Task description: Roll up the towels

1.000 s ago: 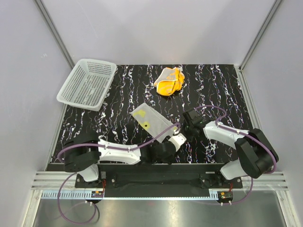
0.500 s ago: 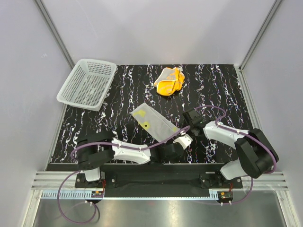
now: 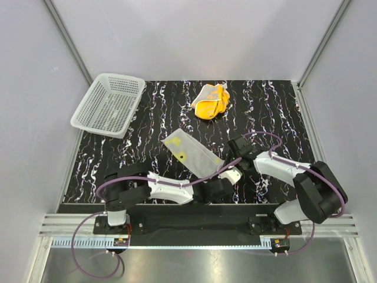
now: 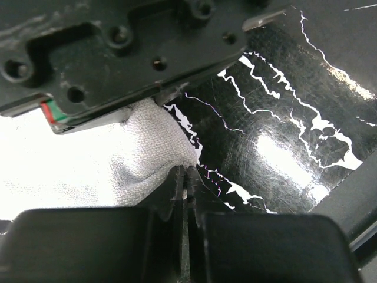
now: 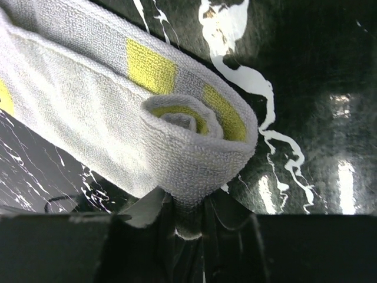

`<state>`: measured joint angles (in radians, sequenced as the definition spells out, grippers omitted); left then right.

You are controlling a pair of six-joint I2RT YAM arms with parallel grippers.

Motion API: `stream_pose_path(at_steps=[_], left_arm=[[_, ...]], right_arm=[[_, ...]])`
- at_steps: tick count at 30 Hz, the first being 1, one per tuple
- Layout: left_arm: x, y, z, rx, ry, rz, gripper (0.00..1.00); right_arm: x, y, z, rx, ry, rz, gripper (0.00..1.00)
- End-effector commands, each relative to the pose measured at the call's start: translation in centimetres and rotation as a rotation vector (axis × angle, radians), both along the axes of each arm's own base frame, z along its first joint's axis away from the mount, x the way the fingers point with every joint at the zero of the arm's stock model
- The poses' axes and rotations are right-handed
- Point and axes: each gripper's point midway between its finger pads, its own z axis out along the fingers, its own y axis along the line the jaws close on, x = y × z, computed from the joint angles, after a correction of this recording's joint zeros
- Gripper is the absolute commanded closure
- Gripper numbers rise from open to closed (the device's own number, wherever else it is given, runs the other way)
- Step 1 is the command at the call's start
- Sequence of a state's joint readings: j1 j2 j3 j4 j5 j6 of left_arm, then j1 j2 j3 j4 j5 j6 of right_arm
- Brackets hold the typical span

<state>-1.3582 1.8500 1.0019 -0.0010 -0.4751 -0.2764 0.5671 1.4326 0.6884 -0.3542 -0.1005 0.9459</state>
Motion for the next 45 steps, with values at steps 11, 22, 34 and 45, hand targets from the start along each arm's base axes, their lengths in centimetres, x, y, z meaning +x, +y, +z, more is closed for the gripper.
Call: stream_pose_path(at_steps=[11, 22, 34, 45], left_arm=[[-0.4, -0.3, 2.7, -0.149, 0.133, -0.022, 1.00], [-2.5, -1.8, 5.2, -0.337, 0.342, -0.057, 1.00], [-2.1, -1.3, 5.8, -0.622, 0.636, -0.004, 1.00], [0.6, 0.4, 8.6, -0.902, 0.887, 0.082, 1.00]], right_arm=[[-1.6, -1.9, 2.3, -0.087, 0.006, 0.028, 0.31], [1.9, -8.1, 8.0, -0.386, -0.151, -0.118, 0.04], [0.9, -5.9, 11.5, -0.088, -0.320, -0.113, 0.03], [-1.6, -1.9, 9.8, 0.179, -0.285, -0.010, 0.04]])
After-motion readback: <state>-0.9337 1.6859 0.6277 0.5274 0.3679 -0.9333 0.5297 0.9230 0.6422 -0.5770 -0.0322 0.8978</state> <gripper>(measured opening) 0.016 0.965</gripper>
